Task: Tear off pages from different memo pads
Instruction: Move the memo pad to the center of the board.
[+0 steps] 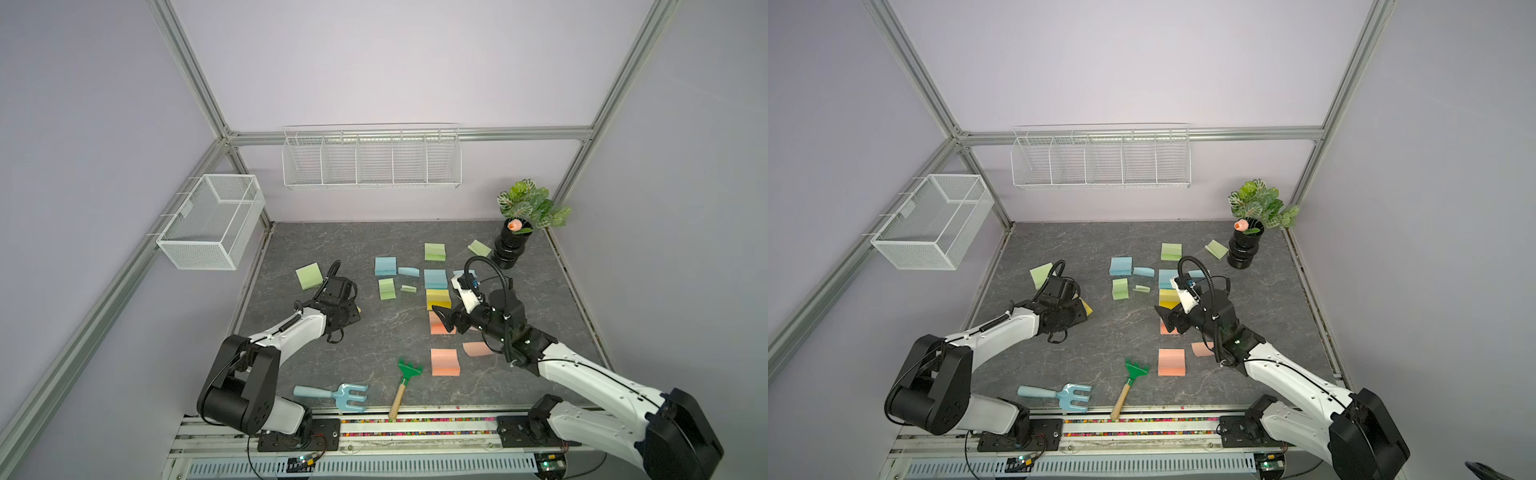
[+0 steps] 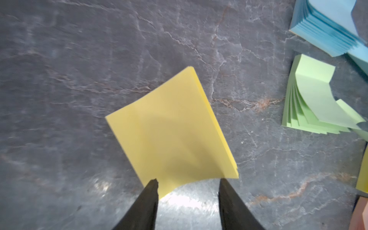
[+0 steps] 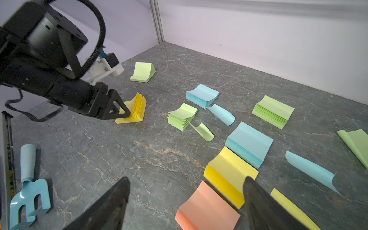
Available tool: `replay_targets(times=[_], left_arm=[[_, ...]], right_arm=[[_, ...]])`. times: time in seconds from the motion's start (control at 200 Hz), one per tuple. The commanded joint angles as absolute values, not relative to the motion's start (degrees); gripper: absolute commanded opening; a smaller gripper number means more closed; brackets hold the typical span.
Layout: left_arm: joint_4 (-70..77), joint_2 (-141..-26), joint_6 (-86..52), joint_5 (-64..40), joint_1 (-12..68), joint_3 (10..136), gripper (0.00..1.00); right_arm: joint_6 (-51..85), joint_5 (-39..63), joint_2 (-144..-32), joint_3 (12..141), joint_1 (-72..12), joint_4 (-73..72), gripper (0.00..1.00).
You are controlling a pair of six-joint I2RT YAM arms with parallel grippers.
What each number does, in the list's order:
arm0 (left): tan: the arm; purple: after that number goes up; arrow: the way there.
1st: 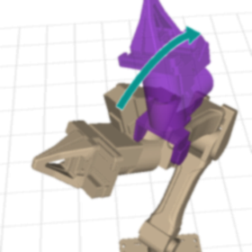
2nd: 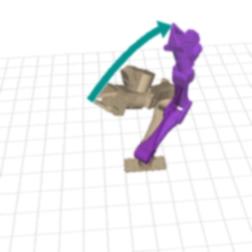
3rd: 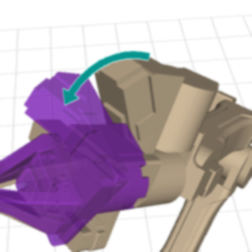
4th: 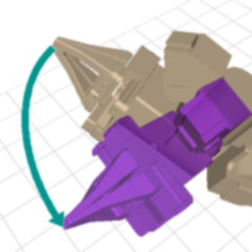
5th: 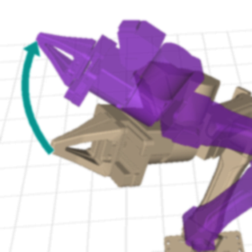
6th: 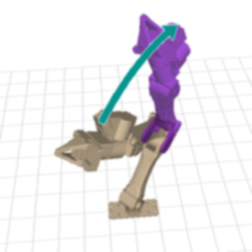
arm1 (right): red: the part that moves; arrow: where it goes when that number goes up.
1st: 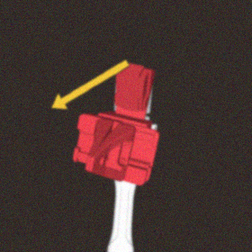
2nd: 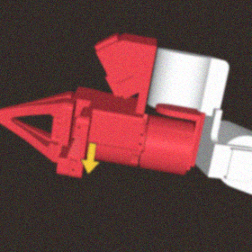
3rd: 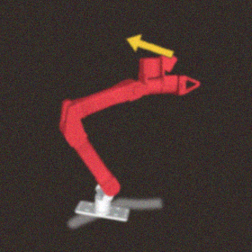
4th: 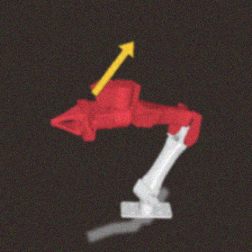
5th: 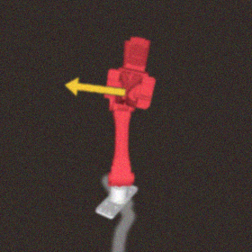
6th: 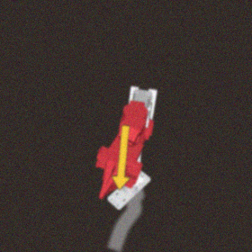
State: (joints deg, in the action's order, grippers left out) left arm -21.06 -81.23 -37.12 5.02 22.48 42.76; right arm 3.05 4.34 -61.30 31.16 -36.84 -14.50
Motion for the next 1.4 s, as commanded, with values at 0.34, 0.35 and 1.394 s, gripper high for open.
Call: replay_targets(times=[0.34,0.35,1.394], left_arm=[[-13.38,-86.44,-37.68,2.72,13.89,41.02,0.52],[-13.25,-86.76,-37.59,2.72,13.89,41.04,0.51],[-13.01,-97.38,-26.14,-7.57,26.72,44.86,0.11]], right_arm=[[3.77,4.68,-61.11,32.34,-36.99,-15.21,0.89],[3.78,4.62,-61.05,32.34,-36.96,-15.23,0.89],[7.17,-0.86,-65.95,36.03,-37.05,-8.95,0.89]])
